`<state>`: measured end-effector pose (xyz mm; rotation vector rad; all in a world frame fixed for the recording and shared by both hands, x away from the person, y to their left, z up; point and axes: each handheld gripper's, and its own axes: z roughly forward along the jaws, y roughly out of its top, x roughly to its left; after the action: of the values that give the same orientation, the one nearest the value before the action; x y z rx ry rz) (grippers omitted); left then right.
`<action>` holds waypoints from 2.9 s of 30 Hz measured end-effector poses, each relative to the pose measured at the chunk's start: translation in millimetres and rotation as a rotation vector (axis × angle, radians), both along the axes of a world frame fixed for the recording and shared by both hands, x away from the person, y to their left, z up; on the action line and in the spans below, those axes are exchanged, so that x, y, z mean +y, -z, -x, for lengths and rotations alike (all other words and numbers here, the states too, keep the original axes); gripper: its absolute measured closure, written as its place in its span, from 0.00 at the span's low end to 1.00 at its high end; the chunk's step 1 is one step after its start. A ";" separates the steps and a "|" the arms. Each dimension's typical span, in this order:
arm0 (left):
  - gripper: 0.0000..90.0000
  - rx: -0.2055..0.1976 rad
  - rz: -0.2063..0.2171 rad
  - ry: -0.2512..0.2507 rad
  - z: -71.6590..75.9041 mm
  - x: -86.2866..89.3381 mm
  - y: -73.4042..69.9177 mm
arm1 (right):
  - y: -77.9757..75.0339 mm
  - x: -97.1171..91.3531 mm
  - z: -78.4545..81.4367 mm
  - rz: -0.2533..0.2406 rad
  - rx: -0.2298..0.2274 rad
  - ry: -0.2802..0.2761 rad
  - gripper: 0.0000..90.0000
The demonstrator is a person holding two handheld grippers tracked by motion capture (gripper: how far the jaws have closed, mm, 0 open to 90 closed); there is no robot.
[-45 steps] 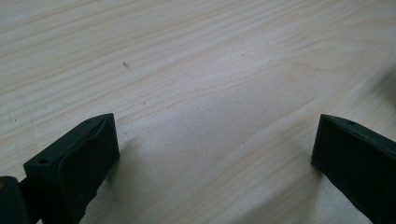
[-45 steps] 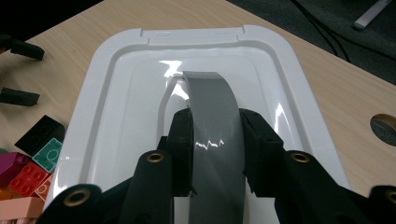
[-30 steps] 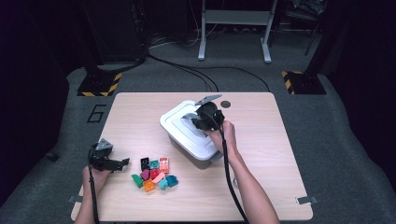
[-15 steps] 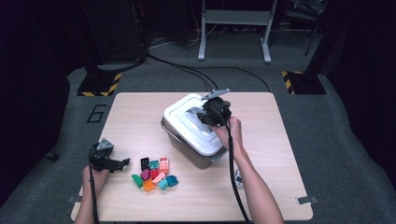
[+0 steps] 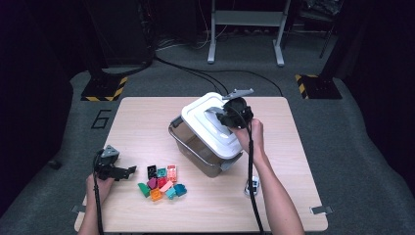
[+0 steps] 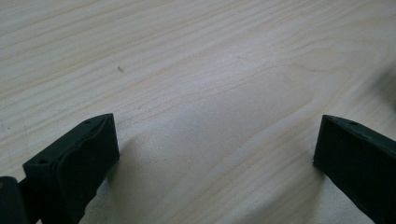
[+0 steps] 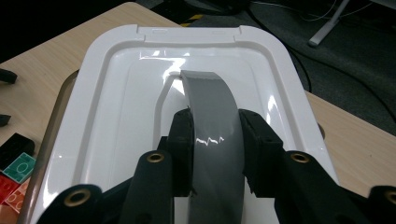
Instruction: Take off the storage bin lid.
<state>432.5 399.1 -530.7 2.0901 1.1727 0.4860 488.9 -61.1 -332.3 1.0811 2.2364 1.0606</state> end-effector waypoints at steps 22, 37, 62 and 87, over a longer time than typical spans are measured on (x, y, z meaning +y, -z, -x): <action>0.00 0.001 -0.002 -0.001 0.1 0.0 -0.1 | -8.9 -70.5 -6.6 -0.017 -0.011 0.165 0.75; 0.00 0.001 -0.002 -0.002 0.1 -0.1 -0.1 | 1.5 -124.2 -14.4 0.005 -0.007 0.309 0.75; 0.00 0.001 -0.001 -0.003 0.0 -0.2 -0.1 | 55.6 -160.0 -27.7 0.025 0.058 0.442 0.75; 0.00 0.000 0.001 -0.004 -0.1 -0.3 0.1 | 121.9 -158.3 -46.0 0.000 0.129 0.565 0.75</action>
<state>432.6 398.8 -530.8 2.0877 1.1766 0.4875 534.9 -219.4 -454.2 1.6856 1.8351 0.7607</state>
